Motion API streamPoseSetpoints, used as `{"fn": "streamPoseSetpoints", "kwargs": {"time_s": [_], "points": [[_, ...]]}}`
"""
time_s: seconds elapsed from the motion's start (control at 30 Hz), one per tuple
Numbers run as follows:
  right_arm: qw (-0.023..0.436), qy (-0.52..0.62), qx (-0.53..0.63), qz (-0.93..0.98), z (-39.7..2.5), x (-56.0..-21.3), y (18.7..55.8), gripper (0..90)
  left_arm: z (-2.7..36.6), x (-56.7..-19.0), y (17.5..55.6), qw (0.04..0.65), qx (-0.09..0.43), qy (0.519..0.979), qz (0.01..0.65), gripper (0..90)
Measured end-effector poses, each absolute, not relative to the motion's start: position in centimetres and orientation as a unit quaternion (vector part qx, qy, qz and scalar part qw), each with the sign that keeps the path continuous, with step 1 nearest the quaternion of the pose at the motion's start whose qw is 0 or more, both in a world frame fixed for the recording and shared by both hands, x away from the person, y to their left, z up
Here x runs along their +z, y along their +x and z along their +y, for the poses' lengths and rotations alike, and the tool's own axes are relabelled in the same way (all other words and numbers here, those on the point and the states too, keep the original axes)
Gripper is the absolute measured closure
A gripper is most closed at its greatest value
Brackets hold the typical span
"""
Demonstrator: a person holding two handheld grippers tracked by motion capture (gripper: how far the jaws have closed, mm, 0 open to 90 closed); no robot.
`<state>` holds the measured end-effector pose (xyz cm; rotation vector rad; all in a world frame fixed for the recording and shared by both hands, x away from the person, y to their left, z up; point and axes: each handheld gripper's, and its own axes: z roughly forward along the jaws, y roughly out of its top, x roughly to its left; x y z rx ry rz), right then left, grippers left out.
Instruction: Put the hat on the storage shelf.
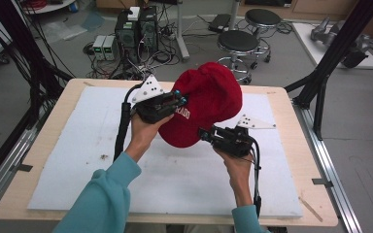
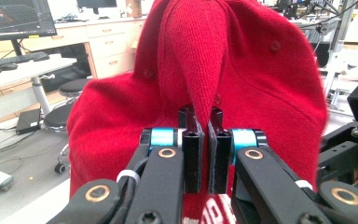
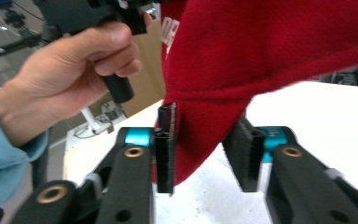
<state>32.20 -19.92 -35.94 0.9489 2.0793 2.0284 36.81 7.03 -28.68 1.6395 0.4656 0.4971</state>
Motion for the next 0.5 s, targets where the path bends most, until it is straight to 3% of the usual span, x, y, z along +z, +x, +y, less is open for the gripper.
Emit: {"fn": "streamPoseSetpoints", "kwargs": {"time_s": [0.27,0.5], "points": [[0.018,0.277,0.683,0.675,-19.81,-35.79,32.17,83.9,6.97,-28.86,36.98,0.626,0.214,0.721,0.207,86.8],[0.013,0.265,0.682,0.682,-19.57,-35.44,31.99,85.7,6.96,-28.99,37.1,0.623,0.209,0.724,0.209,86.6]]}}
